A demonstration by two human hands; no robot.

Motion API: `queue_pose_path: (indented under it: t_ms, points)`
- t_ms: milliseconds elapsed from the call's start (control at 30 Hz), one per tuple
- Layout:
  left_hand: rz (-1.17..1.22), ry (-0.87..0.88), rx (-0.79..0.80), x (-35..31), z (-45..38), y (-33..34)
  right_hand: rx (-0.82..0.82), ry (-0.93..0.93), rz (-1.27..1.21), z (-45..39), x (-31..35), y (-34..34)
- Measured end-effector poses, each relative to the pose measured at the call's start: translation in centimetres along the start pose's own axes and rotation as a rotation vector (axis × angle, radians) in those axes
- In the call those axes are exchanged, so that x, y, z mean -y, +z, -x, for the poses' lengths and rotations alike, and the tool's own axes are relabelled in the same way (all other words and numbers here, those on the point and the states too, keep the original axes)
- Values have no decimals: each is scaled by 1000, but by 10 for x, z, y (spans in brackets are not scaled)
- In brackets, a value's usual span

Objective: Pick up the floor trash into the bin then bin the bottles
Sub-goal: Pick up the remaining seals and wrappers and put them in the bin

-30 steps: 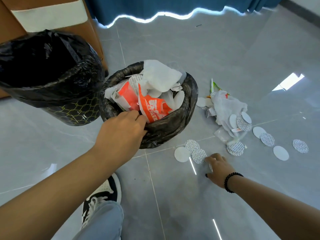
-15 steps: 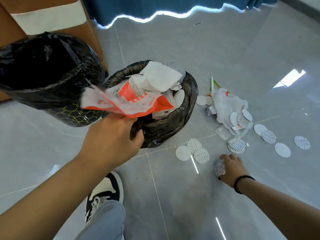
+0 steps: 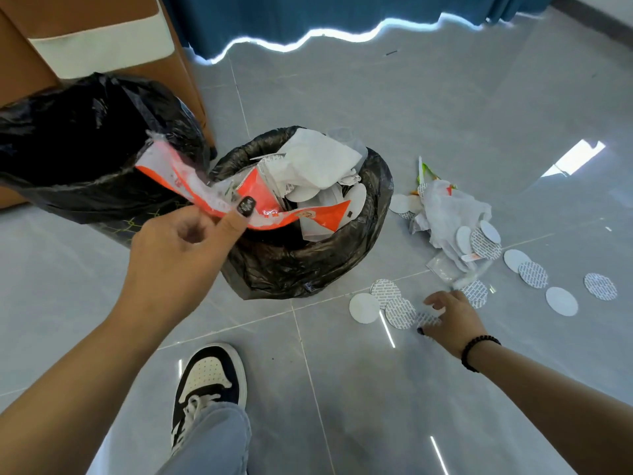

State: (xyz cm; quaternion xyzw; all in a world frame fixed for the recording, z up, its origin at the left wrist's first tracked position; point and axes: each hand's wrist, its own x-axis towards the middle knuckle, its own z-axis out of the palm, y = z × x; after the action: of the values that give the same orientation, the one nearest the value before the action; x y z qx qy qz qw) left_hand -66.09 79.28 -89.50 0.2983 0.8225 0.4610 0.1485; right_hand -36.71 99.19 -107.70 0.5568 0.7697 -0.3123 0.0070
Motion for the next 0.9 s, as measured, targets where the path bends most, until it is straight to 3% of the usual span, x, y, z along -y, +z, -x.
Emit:
queue_pose_path:
  t_ms: [100,233,300,367,467,533,700,900]
  points:
    - [202,-123,-51,1,-11,10,-75,-35,-165,-2,25,-8]
    - [176,-127,-184,0,-21,17,-200,-139,-294,-3,67,-32]
    - [53,8,-230,2,-18,14,-251,-188,-400,1,90,-49]
    - [-82,253,-234,3,-11,11,-251,-244,-585,12,112,-67]
    - [-248,595,-143,14,-4,12,-188,-393,-757,33,141,-90]
    - [-300,710,-53,21,-2,17,-132,-478,-813,44,156,-99]
    - [-282,744,143,23,11,21,-9,-555,-879,54,184,-105]
    - [-114,755,75,10,14,24,322,-603,-647,55,208,-104]
